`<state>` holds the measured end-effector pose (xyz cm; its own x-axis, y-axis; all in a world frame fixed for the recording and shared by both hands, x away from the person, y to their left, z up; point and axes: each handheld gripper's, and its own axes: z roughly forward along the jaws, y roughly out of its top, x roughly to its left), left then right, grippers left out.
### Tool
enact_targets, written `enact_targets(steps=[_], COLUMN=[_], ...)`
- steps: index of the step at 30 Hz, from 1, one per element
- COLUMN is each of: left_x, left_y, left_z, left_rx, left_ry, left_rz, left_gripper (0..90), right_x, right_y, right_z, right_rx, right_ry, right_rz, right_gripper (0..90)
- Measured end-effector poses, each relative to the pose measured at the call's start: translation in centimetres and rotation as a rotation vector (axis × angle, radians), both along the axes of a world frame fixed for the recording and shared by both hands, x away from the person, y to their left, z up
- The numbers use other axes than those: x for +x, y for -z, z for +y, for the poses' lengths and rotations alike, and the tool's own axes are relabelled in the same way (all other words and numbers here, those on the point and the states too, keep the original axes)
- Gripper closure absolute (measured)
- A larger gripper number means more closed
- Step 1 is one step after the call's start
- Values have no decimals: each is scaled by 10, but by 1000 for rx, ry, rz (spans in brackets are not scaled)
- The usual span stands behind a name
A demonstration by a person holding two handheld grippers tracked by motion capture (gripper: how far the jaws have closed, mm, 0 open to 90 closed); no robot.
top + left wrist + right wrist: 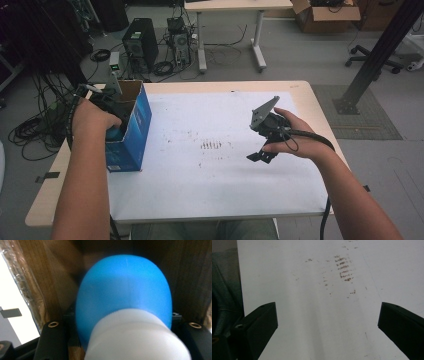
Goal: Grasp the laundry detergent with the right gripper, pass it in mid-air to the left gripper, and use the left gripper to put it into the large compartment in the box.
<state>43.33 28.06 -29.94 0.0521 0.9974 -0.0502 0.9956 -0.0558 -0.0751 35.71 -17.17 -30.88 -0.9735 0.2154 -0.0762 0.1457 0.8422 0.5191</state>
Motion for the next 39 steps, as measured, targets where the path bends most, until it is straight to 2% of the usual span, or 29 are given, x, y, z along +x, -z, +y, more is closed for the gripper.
enact_targets(steps=[8, 10, 21, 39], left_x=[-1, -1, -4, -10], left_y=[0, -1, -4, -28], left_z=[-1, -1, -1, -4], left_rx=[-14, -9, -6, 9], left_ry=[-1, -2, -5, -3], left_rz=[10, -2, -15, -45], left_gripper=[370, 361, 314, 248], right_x=[-2, -3, -4, -7], right_y=[-1, -1, -1, -4], right_z=[0, 0, 1, 2], right_rx=[2, 0, 0, 7], right_ry=[-10, -10, -17, -28], right_rz=[1, 2, 0, -8], right_gripper=[28, 28, 28, 28])
